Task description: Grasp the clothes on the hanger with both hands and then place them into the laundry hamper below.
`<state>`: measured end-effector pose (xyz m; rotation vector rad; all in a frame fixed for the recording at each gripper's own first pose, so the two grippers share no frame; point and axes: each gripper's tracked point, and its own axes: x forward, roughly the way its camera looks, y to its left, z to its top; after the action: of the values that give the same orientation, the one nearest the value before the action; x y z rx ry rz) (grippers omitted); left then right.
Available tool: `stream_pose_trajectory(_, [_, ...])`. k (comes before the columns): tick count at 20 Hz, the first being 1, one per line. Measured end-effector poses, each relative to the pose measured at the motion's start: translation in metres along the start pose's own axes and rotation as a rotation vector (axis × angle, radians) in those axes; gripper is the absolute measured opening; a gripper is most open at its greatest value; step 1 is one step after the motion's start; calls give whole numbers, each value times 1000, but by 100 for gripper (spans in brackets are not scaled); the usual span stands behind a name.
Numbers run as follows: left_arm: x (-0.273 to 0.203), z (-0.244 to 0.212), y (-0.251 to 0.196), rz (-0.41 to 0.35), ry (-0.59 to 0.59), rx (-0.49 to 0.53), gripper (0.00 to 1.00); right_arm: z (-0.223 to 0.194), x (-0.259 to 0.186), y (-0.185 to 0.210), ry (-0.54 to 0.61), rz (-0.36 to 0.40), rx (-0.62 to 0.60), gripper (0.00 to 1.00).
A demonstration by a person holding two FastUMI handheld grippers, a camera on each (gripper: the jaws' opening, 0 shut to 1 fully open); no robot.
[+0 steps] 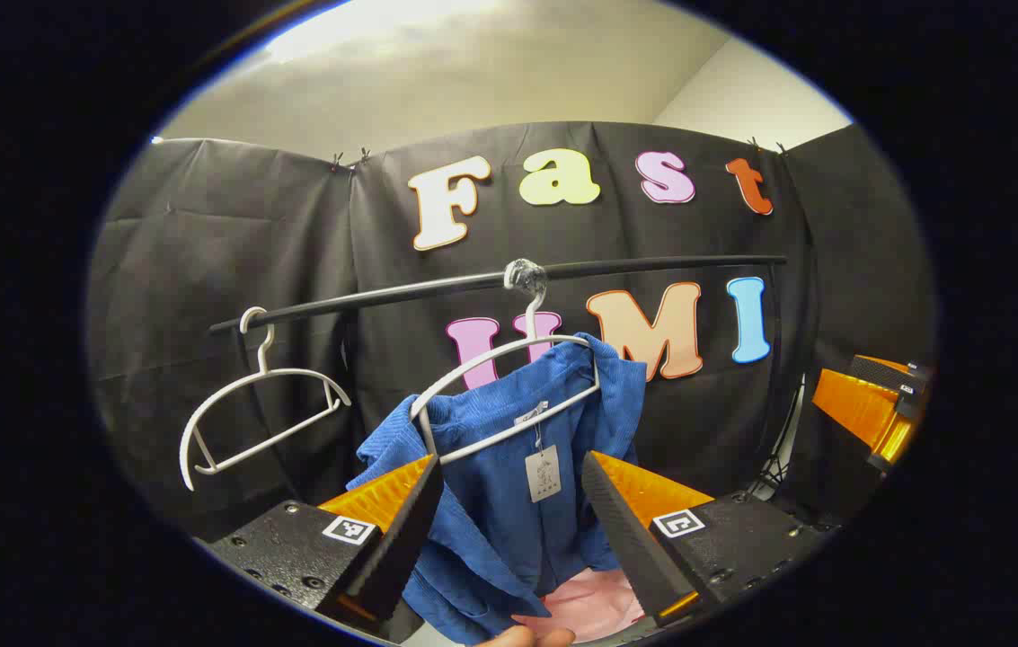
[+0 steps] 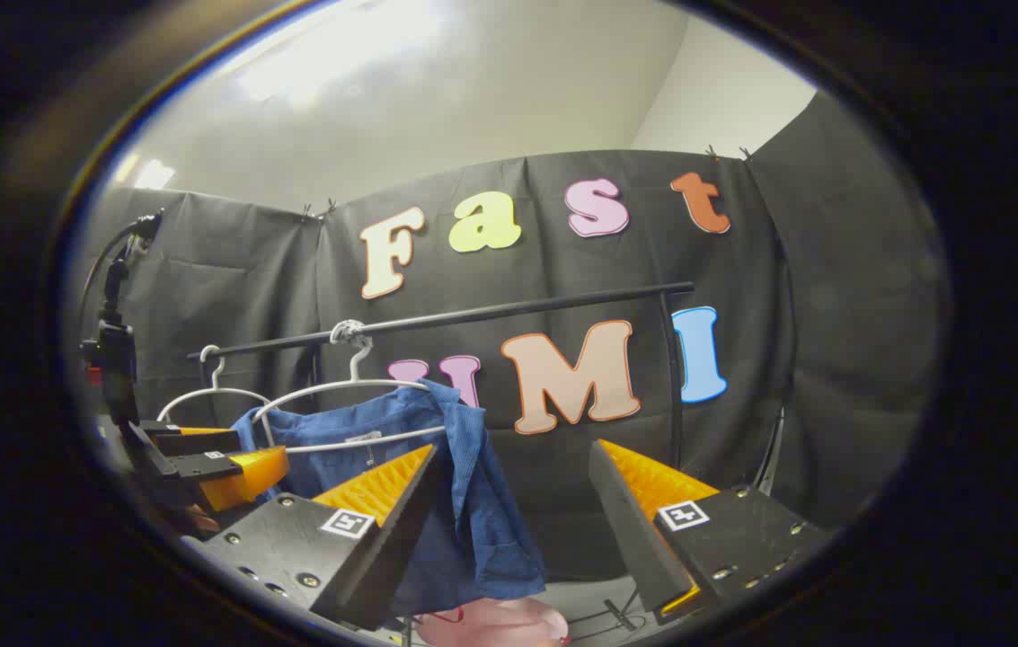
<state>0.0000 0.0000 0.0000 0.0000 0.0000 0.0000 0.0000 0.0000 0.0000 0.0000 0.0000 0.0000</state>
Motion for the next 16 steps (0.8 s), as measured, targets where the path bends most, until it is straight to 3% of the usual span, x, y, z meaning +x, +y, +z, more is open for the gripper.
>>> stream_pose_trajectory(13, [0,-10,18,28,26,12,99,-10,20,9,9,39,-52,99])
stream_pose_trajectory(15, [-1,-12,21,34,32,9,95,-13,26,14,15,52,-37,99])
stream_pose_trajectory(16, [-1,-12,22,36,32,8,99,-15,28,18,19,60,-31,99])
